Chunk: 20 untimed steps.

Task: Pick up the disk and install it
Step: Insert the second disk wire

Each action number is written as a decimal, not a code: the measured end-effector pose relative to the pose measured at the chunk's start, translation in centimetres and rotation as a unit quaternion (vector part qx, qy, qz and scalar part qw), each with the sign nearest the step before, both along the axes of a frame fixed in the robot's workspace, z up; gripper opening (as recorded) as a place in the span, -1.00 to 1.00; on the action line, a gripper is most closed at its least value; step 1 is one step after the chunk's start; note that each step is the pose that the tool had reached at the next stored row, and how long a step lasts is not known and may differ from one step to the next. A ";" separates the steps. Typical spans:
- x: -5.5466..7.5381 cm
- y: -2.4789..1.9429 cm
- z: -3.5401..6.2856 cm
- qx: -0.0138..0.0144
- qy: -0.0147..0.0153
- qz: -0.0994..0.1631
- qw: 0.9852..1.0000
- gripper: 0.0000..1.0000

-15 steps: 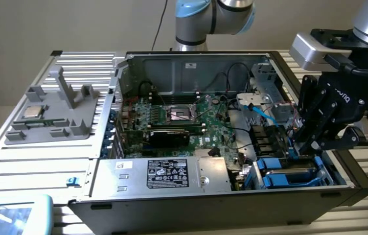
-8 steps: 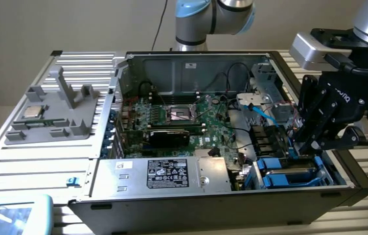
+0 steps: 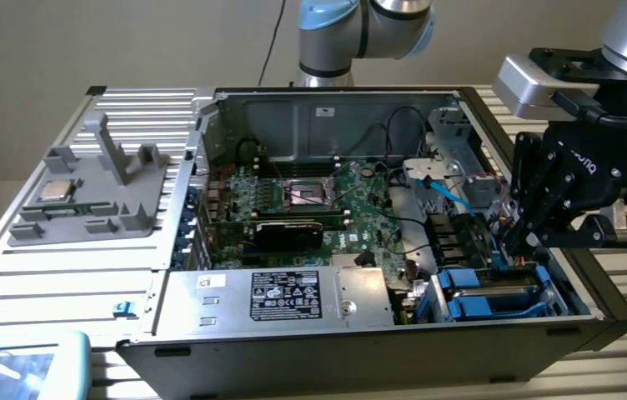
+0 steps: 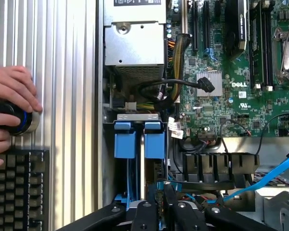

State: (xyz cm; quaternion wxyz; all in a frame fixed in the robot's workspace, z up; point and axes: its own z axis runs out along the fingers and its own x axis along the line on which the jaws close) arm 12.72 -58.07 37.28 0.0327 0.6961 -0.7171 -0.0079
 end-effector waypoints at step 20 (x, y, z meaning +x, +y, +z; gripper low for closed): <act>0.0 0.01 -0.02 0.003 -0.001 0.130 0.991 -0.79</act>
